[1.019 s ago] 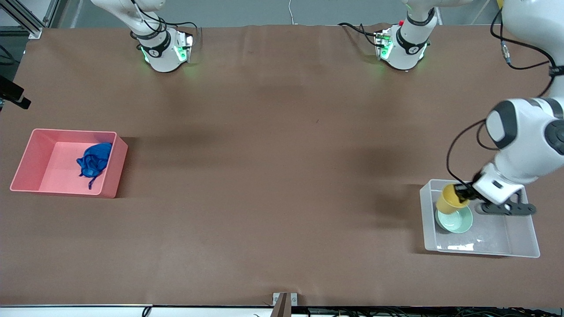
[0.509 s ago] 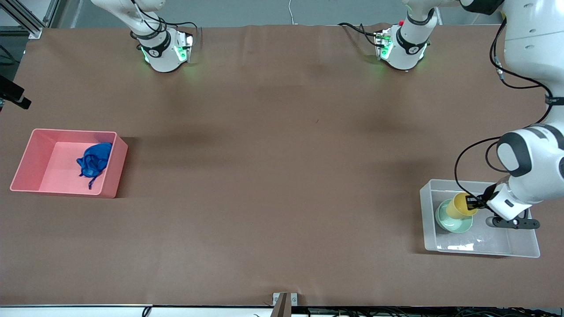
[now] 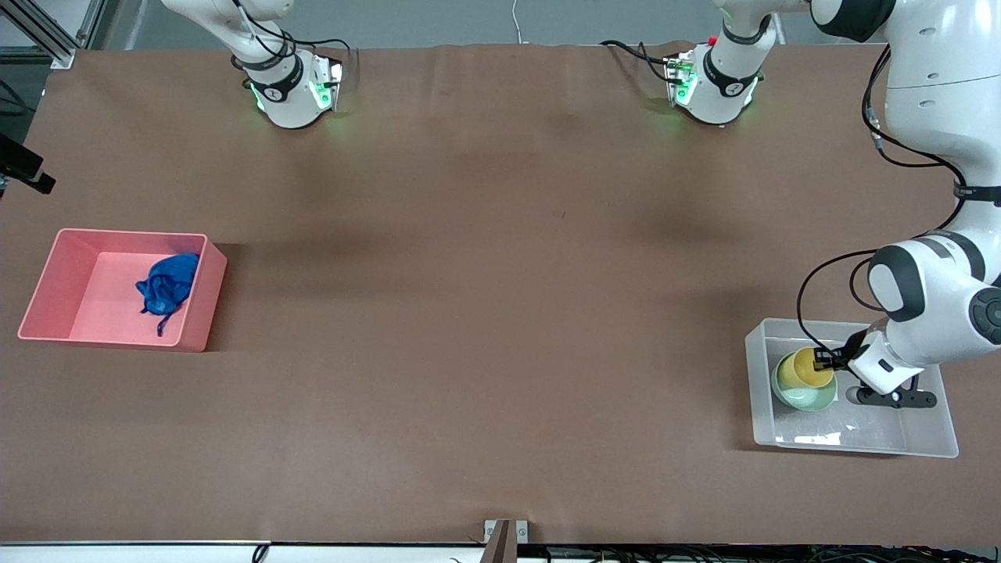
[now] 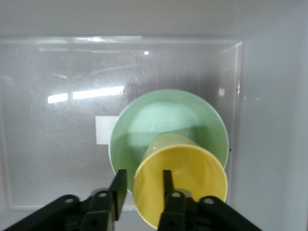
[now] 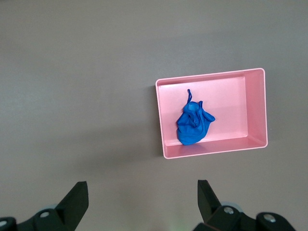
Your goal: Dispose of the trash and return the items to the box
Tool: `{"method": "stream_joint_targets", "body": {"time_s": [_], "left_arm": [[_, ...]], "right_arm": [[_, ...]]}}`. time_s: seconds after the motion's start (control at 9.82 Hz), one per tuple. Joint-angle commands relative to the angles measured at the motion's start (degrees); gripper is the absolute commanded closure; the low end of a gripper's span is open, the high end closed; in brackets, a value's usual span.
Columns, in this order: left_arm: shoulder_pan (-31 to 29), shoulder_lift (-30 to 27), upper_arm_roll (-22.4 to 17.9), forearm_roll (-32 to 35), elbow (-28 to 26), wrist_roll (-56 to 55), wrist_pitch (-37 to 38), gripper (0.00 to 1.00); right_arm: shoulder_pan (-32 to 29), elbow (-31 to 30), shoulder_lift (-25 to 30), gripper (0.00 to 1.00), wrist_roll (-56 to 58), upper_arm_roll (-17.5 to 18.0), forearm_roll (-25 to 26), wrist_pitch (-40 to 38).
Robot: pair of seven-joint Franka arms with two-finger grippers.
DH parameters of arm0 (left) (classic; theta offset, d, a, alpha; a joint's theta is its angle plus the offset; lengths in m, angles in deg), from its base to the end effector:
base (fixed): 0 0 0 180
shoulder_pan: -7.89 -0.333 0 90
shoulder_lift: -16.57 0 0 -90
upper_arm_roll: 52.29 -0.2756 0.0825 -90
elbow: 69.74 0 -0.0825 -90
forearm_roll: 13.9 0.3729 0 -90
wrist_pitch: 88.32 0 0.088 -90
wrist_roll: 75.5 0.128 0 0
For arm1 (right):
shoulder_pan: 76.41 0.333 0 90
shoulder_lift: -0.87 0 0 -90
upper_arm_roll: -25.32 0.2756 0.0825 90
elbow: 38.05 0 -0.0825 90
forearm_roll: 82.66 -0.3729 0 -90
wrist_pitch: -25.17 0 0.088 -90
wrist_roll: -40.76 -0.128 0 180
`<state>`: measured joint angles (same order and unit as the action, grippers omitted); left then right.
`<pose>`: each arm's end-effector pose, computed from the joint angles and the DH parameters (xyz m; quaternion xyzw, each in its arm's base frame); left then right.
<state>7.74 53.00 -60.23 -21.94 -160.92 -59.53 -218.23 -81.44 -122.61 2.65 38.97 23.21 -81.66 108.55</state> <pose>0.6649 0.0796 0.2225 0.9988 -0.0393 0.0263 0.0088 0.5184 -0.0677 0.6127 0.9968 -0.0789 0.0048 0.0083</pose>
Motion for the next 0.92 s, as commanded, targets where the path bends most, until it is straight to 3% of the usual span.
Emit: {"method": "stream_joint_targets", "body": {"time_s": [0.0, 0.2, 0.41, 0.61, 0.81], "left_arm": [[0.76, -5.8, -0.41, -0.23, -0.4, -0.23, 1.41, 0.0], [2.08, -14.5, 0.21, 2.3, -0.67, -6.52, 11.46, 0.0], [2.0, -23.37, 6.16, 9.85, -1.19, -16.02, 23.42, 0.0], [1.83, -31.81, 9.07, 10.23, -4.34, -19.04, 27.6, 0.0], [1.82, -36.06, 10.66, 10.14, -3.4, -19.48, 33.55, 0.0]], "right_arm": [[-0.15, -0.07, 0.34, 0.0, 0.38, 0.18, 0.59, -0.41], [-0.15, -0.07, 0.34, 0.0, 0.47, 0.18, 0.59, -0.41], [-0.15, -0.07, 0.25, 0.0, 0.38, 0.18, 0.5, -0.41], [-0.15, -0.07, 0.34, 0.0, 0.39, 0.18, 0.59, -0.41], [-0.15, -0.07, 0.25, 0.0, 0.47, 0.18, 0.59, -0.5]]}}
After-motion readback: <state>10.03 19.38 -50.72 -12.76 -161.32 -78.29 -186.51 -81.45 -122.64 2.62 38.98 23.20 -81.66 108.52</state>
